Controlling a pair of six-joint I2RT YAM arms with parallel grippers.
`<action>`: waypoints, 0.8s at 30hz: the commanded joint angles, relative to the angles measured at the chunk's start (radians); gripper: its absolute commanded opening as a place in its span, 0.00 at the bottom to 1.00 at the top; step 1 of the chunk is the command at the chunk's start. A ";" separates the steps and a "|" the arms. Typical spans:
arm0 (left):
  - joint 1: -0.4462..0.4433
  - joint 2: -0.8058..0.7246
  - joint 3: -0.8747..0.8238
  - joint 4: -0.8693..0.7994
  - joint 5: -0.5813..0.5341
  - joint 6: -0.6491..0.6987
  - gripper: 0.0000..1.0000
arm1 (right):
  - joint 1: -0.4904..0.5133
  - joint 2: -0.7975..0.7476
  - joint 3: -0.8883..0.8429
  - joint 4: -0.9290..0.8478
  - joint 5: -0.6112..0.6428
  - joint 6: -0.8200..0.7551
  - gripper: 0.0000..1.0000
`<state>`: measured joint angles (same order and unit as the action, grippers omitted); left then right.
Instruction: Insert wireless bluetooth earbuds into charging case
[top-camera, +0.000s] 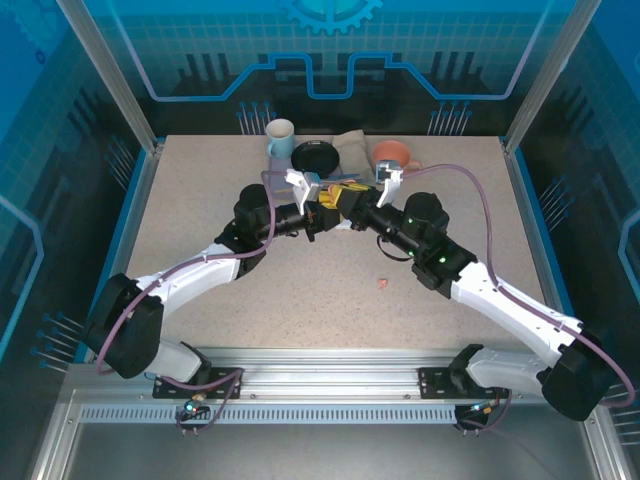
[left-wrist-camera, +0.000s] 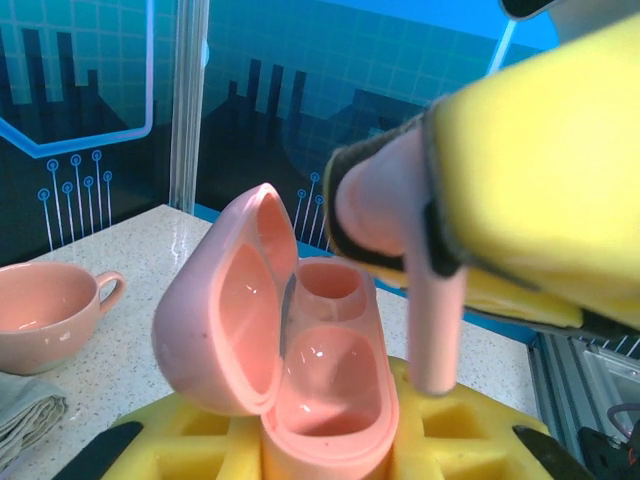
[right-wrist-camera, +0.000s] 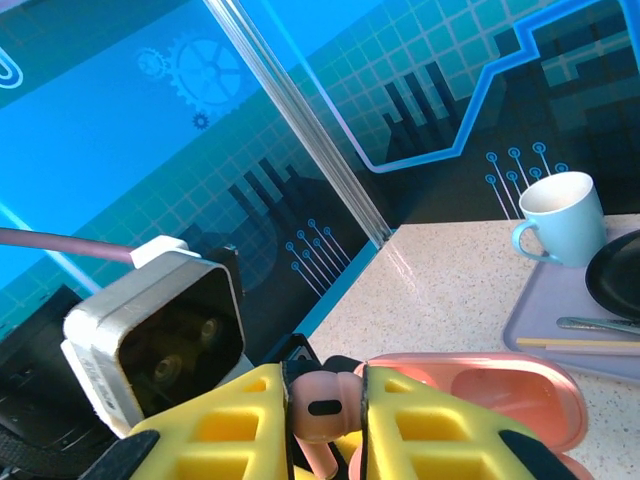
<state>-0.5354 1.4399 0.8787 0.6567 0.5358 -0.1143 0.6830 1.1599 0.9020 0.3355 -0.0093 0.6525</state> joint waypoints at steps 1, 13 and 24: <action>-0.011 -0.013 0.035 0.015 0.012 0.002 0.00 | 0.015 0.009 -0.008 0.052 -0.002 -0.021 0.19; -0.013 -0.029 0.031 0.005 0.007 0.017 0.00 | 0.012 0.011 -0.017 0.039 0.026 -0.030 0.18; -0.012 -0.035 0.037 0.015 0.008 -0.001 0.00 | 0.028 -0.002 -0.068 0.042 0.069 -0.100 0.16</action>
<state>-0.5396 1.4391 0.8787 0.6220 0.5354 -0.1139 0.6918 1.1667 0.8600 0.3775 0.0196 0.5964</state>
